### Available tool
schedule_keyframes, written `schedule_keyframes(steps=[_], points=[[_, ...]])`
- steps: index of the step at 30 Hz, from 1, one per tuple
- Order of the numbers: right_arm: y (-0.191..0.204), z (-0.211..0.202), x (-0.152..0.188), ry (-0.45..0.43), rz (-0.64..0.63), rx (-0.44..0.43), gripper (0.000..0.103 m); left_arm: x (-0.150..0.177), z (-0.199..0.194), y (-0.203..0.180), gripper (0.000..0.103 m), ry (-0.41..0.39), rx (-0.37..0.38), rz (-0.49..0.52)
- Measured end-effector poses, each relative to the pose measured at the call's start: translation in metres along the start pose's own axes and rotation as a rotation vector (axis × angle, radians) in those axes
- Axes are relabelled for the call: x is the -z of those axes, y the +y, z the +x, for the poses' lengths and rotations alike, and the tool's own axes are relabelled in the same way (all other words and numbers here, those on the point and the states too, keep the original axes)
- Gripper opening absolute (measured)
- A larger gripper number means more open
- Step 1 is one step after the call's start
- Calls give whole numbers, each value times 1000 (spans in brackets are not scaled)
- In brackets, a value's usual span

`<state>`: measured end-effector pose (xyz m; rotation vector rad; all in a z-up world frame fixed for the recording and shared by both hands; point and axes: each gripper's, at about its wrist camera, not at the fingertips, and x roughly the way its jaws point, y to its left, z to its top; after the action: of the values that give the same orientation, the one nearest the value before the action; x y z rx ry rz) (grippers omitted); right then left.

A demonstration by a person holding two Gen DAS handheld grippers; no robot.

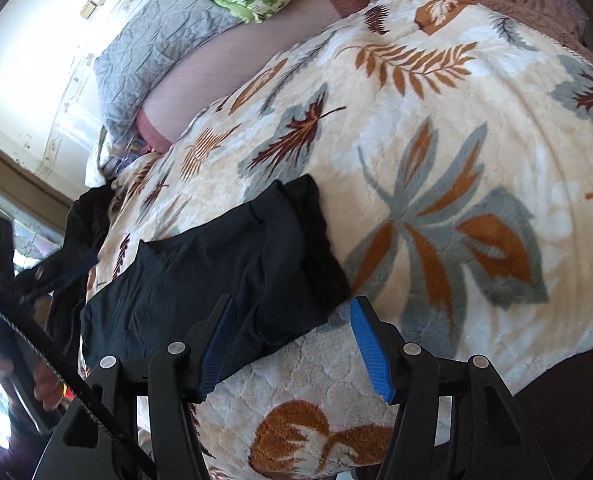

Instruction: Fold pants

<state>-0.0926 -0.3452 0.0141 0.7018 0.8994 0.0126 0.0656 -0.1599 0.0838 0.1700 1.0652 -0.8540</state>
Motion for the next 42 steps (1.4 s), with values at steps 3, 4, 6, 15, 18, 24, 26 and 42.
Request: schedule_keyframes(steps=[3, 4, 6, 15, 18, 24, 26, 42], points=[[5, 6, 2, 1, -26, -7, 64, -20, 36, -20, 93, 68, 40, 54], [6, 8, 2, 2, -34, -7, 64, -26, 48, -24, 92, 87, 43, 69], [9, 13, 1, 2, -52, -2, 64, -36, 69, -31, 92, 120, 43, 94], [21, 31, -3, -27, -118, 11, 66, -50, 142, -47, 90, 269, 47, 176], [25, 34, -3, -42, -136, 27, 66, -43, 147, -58, 56, 285, 14, 253], [42, 36, -12, -31, -173, 7, 28, -43, 116, -52, 19, 232, 65, 235], [55, 29, -15, -45, -204, -6, 28, -43, 98, -41, 19, 195, 94, 188], [190, 71, 16, 103, -593, -93, 28, 34, -13, 121, 19, -64, 155, -326]])
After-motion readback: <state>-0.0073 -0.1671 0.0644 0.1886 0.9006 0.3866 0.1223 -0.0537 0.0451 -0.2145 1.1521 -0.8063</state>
